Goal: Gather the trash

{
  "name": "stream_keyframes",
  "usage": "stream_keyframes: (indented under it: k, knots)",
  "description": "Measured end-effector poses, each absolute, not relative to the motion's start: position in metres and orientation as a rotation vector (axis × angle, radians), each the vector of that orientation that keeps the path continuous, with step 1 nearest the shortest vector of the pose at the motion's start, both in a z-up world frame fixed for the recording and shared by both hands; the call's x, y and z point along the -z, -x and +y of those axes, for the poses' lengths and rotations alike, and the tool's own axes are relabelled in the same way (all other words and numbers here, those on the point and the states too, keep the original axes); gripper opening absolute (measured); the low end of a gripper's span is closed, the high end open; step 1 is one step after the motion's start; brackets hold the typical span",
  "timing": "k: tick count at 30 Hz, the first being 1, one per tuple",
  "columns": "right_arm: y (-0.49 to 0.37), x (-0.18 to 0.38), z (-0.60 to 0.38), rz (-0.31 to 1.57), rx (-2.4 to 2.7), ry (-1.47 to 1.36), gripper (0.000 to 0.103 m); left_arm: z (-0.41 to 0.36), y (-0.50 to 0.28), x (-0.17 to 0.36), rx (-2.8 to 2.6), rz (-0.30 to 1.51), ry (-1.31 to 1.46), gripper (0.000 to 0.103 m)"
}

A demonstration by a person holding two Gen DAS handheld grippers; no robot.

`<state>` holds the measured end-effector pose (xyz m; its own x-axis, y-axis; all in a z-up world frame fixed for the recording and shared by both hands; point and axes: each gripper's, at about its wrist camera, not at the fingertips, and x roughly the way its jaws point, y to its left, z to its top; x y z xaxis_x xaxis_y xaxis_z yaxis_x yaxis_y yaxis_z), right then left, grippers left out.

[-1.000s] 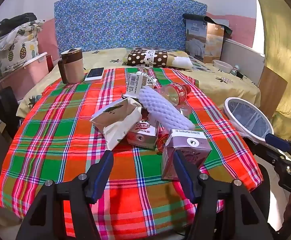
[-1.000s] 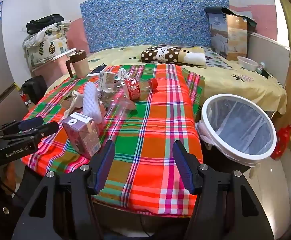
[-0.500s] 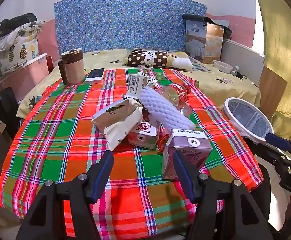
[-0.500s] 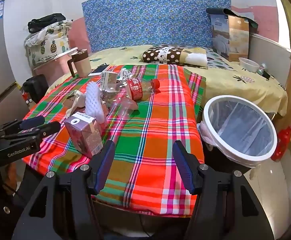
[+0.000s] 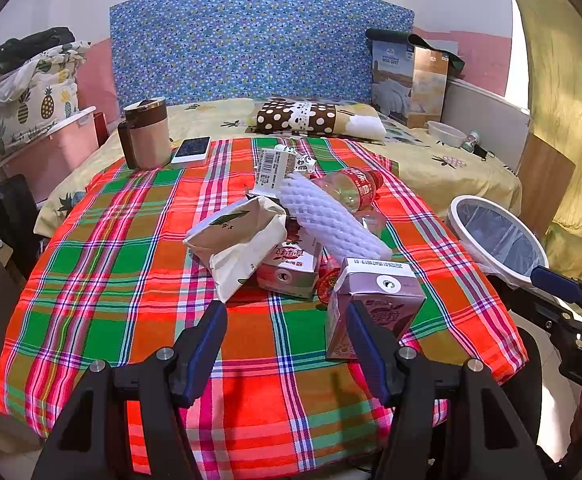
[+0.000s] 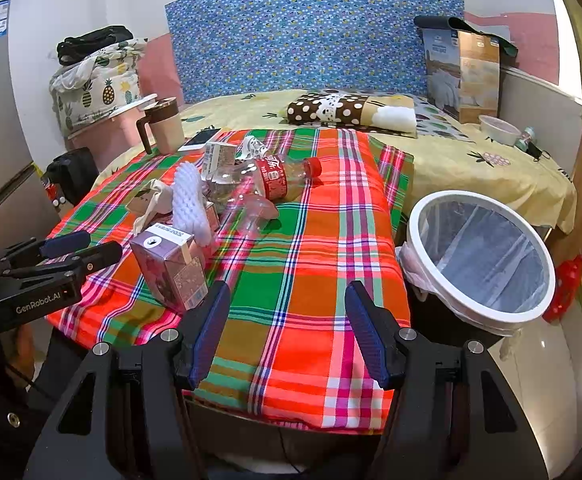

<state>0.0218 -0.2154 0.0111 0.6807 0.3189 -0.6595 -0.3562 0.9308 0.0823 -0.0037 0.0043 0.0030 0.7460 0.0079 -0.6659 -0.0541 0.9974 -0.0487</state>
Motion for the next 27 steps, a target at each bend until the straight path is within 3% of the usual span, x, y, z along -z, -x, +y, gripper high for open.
stream_keyframes:
  k: [27]
  knots:
    - [-0.0226,-0.0116,-0.2165,0.733,-0.378,0.052,0.061,0.003,0.0041,-0.0019,-0.031,0.73,0.067,0.062]
